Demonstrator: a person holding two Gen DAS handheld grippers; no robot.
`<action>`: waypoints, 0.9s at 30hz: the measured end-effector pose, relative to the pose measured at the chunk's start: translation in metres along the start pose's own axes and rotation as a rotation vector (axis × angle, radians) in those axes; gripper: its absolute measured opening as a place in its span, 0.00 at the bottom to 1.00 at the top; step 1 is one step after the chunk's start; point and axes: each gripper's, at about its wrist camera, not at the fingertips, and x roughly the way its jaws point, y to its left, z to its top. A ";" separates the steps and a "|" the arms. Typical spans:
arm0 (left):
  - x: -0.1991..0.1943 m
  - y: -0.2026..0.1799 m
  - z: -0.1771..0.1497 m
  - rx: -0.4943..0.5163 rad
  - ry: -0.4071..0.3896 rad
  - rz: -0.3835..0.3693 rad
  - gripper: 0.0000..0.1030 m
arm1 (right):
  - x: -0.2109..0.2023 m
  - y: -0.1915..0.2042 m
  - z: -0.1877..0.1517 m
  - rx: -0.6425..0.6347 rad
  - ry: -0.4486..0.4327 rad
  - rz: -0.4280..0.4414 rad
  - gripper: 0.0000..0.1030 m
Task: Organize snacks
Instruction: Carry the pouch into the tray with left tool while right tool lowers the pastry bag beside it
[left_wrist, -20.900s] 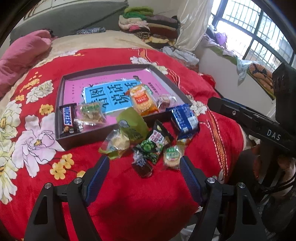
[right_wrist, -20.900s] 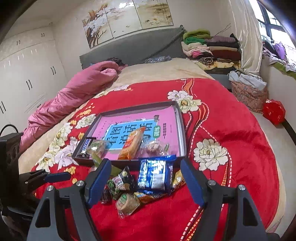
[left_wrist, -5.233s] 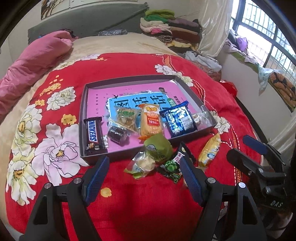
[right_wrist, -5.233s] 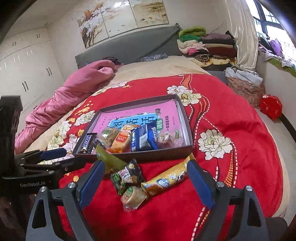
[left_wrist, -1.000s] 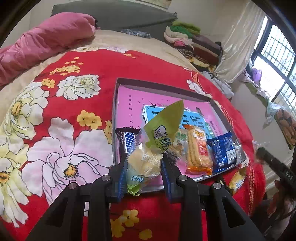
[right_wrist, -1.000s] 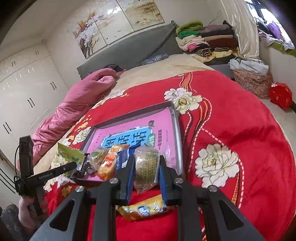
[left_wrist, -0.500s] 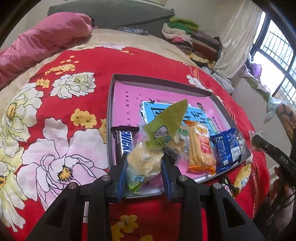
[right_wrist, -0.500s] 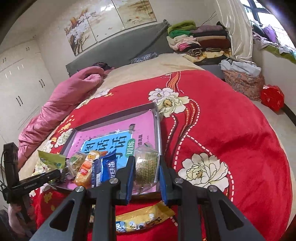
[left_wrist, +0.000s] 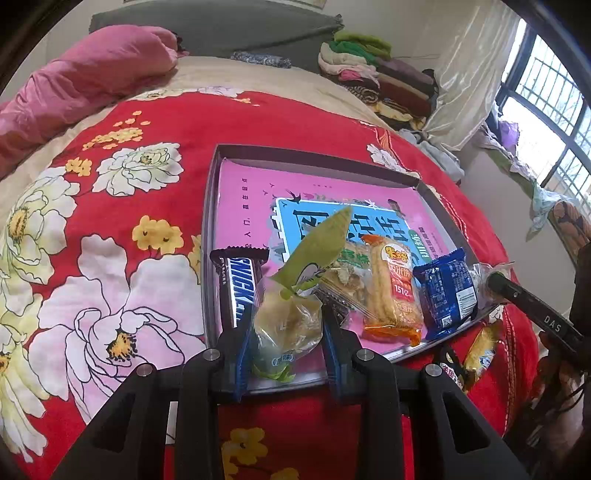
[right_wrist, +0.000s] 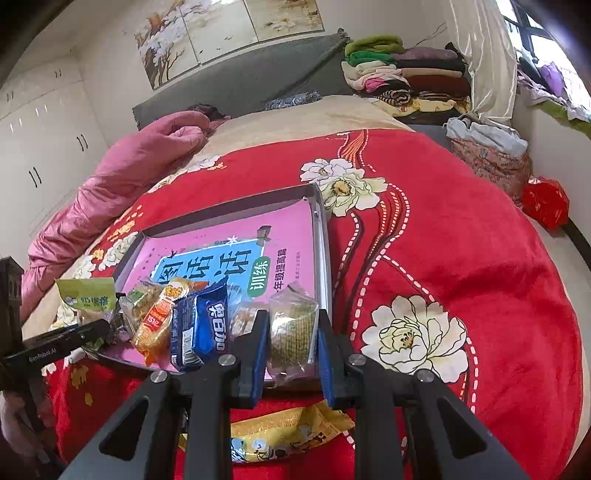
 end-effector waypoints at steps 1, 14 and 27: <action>0.000 0.000 0.000 0.000 0.000 0.000 0.33 | 0.001 0.001 0.000 -0.005 0.005 -0.004 0.24; 0.000 0.004 0.002 -0.003 -0.015 0.023 0.33 | -0.001 -0.003 -0.002 -0.005 0.008 -0.034 0.25; -0.002 0.006 0.003 -0.007 -0.009 0.027 0.33 | -0.008 -0.011 -0.001 0.030 0.001 -0.046 0.32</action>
